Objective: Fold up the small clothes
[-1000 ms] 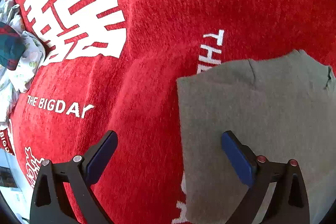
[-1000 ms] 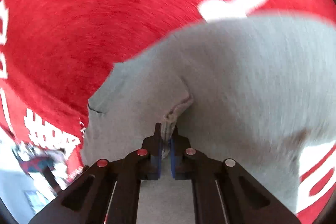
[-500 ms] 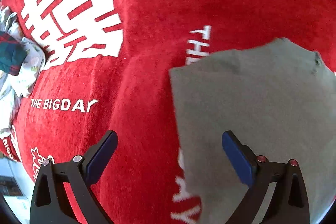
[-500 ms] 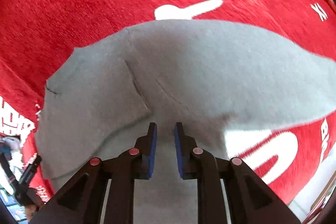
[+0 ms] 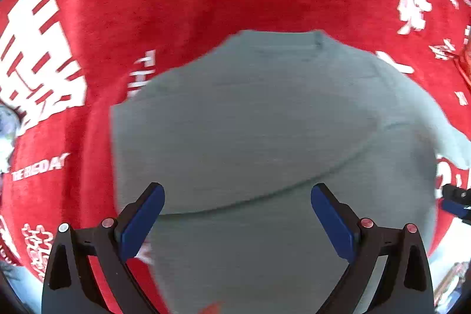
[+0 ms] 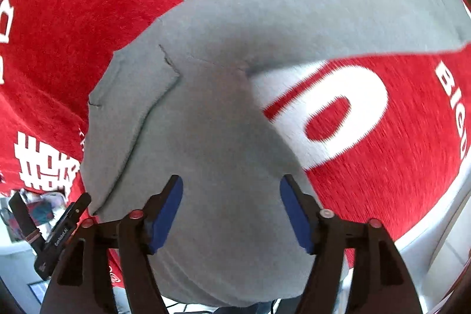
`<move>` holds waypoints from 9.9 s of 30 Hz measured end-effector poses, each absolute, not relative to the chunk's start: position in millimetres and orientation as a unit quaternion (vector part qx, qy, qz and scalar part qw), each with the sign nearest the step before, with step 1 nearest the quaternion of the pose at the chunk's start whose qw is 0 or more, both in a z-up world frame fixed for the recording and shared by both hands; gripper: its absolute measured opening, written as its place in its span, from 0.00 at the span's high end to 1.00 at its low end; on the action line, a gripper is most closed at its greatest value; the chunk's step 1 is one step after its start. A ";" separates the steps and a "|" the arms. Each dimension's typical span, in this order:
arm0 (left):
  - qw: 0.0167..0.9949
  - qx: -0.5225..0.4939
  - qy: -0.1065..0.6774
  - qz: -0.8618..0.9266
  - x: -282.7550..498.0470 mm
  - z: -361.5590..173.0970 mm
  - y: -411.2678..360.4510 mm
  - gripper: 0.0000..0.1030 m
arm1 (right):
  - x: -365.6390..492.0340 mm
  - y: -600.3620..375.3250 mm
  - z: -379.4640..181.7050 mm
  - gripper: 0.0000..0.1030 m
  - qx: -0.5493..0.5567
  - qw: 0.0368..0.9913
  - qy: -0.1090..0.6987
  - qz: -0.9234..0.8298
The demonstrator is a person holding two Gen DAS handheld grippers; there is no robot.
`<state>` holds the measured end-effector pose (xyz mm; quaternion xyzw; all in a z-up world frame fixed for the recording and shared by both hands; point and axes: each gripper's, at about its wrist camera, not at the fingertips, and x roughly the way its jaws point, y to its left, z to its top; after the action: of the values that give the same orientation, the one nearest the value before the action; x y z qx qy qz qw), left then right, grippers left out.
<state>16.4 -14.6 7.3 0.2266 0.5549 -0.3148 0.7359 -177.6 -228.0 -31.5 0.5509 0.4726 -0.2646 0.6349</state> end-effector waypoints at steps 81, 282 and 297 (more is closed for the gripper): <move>0.758 0.117 0.614 -0.186 55.8 -20.9 31.4 0.01 | 17.4 -236.9 -45.0 0.45 0.464 0.723 0.501 -0.104; 0.705 0.189 0.653 -0.202 9.9 -35.6 100.0 0.01 | -51.1 -136.1 -44.0 0.36 0.424 0.675 0.598 -0.081; 0.677 0.165 0.689 -0.198 -89.9 -53.5 147.5 0.01 | -176.3 -147.4 -62.0 0.36 0.414 0.666 0.619 -0.036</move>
<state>-89.9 147.5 -53.5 0.1648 0.6893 -0.1984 0.6770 -176.3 -147.4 -62.0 0.4137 0.6193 -0.0360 0.6663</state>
